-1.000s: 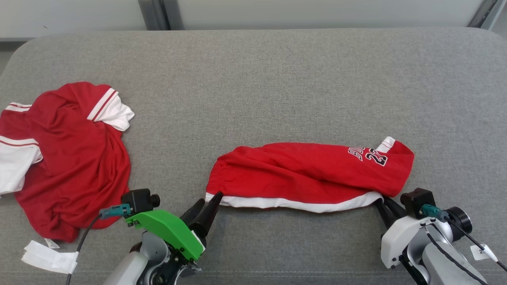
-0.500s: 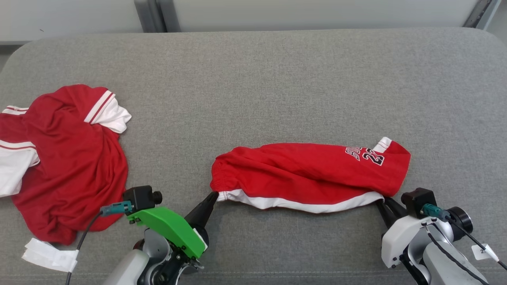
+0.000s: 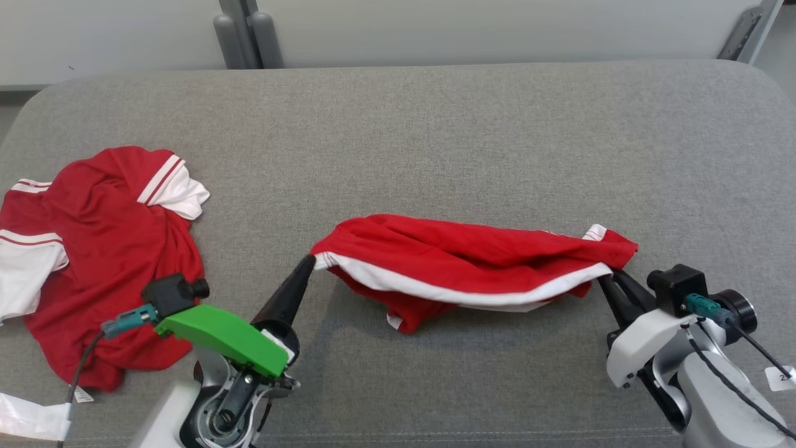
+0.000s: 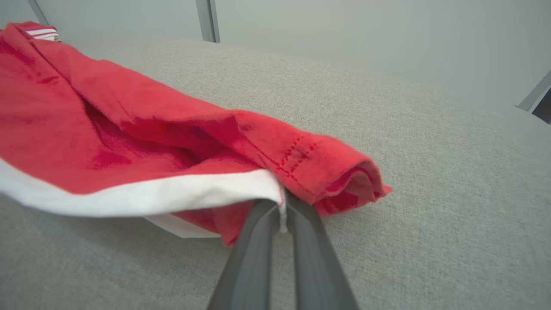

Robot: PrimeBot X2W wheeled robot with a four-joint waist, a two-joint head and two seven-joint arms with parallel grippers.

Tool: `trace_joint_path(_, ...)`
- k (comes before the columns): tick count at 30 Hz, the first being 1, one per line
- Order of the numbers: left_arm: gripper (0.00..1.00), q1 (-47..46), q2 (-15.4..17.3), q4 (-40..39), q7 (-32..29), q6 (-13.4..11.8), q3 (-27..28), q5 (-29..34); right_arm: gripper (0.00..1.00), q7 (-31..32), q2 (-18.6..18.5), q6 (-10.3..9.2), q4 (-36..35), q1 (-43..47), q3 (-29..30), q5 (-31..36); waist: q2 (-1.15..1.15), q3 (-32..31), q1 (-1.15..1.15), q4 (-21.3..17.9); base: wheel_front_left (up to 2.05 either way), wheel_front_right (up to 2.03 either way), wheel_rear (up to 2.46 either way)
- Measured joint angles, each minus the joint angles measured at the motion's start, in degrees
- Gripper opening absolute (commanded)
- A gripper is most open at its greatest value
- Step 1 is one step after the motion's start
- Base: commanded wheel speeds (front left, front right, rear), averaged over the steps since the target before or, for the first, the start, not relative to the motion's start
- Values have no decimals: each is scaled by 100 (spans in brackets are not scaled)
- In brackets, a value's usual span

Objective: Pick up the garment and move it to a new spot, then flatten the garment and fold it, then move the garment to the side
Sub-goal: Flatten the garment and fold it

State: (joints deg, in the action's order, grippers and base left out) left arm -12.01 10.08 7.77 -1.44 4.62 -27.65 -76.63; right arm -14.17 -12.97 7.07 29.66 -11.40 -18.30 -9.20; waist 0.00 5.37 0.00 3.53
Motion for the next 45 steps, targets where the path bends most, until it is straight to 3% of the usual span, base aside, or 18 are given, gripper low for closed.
trace_joint_path(6,0,19,66,-803,172,45,409,-227,0,-5,-243,0,-736,-66,96,-242,0,-104,0,-4,0,0,0)
trace_joint_path(12,0,287,142,-1463,224,46,547,-499,0,36,-401,8,-1497,-26,-445,-658,0,-202,0,-32,0,0,0)
trace_joint_path(18,0,729,290,-2379,293,-53,746,-545,0,627,-935,8,-2666,177,-693,-1076,0,-291,0,-112,0,0,0)
trace_joint_path(28,0,1238,844,-4067,337,-691,1266,-536,0,1280,-1900,9,-5249,515,156,-2049,0,-441,0,-256,0,0,0)
trace_joint_path(32,0,1275,1110,-4766,93,-1001,1274,-530,0,1543,-2210,8,-6221,607,746,-2562,0,-384,0,-276,0,0,0)
trace_joint_path(34,0,1277,1221,-5110,-43,-1028,1276,-537,0,1727,-2332,8,-6572,606,981,-2865,0,-325,0,-283,0,0,0)
trace_joint_path(40,0,1142,1596,-5494,-646,-1157,1255,-829,0,2662,-2659,8,-6600,581,1161,-3955,0,-26,0,-288,0,0,0)
trace_joint_path(45,0,431,1768,-4551,-1259,-1180,1188,-1303,0,3334,-2677,-94,-5651,2,1112,-4601,0,319,0,-237,0,0,0)
